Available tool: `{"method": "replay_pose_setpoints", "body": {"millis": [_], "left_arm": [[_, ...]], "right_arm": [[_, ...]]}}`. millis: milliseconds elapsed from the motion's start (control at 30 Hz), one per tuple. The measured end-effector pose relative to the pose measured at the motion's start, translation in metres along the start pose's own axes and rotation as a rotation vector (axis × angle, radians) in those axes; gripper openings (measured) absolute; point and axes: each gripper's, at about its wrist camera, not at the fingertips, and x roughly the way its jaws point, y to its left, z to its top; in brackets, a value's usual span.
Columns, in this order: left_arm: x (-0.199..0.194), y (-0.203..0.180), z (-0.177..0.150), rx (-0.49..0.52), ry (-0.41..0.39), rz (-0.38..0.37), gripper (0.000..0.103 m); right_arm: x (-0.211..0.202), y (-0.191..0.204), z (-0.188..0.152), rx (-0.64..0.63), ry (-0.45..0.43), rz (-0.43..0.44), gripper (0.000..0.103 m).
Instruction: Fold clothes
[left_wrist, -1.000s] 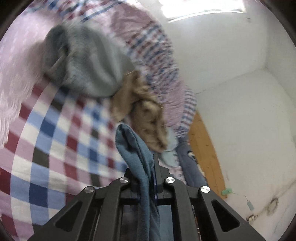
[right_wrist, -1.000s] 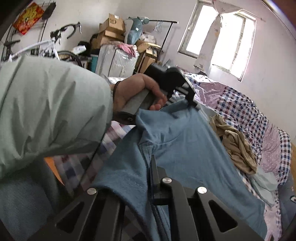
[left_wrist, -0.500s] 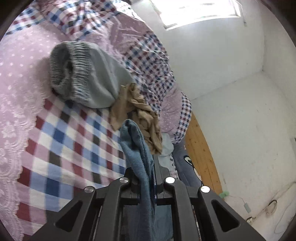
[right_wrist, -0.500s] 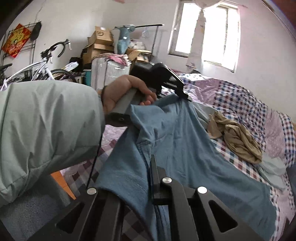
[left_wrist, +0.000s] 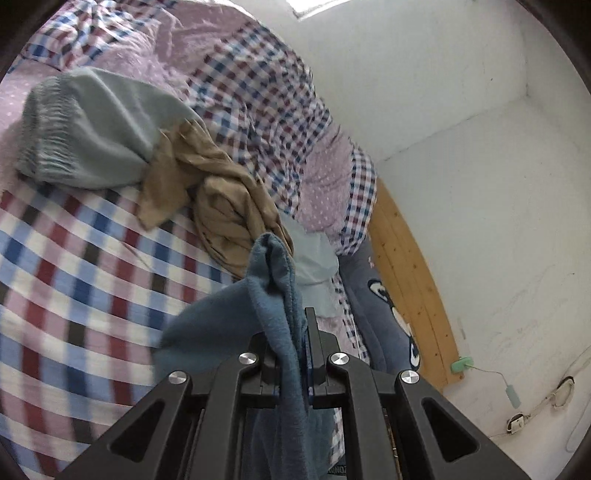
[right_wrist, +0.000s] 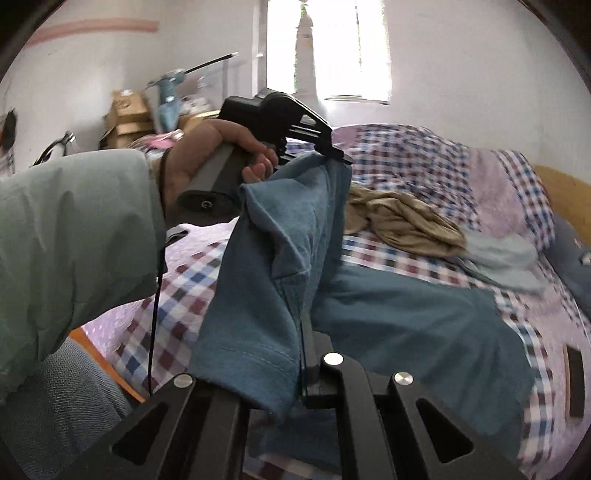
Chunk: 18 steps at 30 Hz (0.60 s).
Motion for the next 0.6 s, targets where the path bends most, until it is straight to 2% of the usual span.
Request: {"method": "replay_pose_setpoints", "body": {"millis": [100, 300, 600], "left_arm": [[0.029, -0.026, 0.003, 0.023, 0.033, 0.007, 0.008], [0.092, -0.072, -0.010, 0.053, 0.089, 0.045, 0.008], [0.187, -0.097, -0.041, 0.051, 0.177, 0.135, 0.008]], "right_arm": [[-0.014, -0.028, -0.003, 0.056, -0.012, -0.027, 0.003], [-0.035, -0.075, -0.018, 0.162, -0.014, -0.060, 0.003], [-0.047, -0.149, -0.062, 0.362, 0.022, -0.103, 0.003]]}}
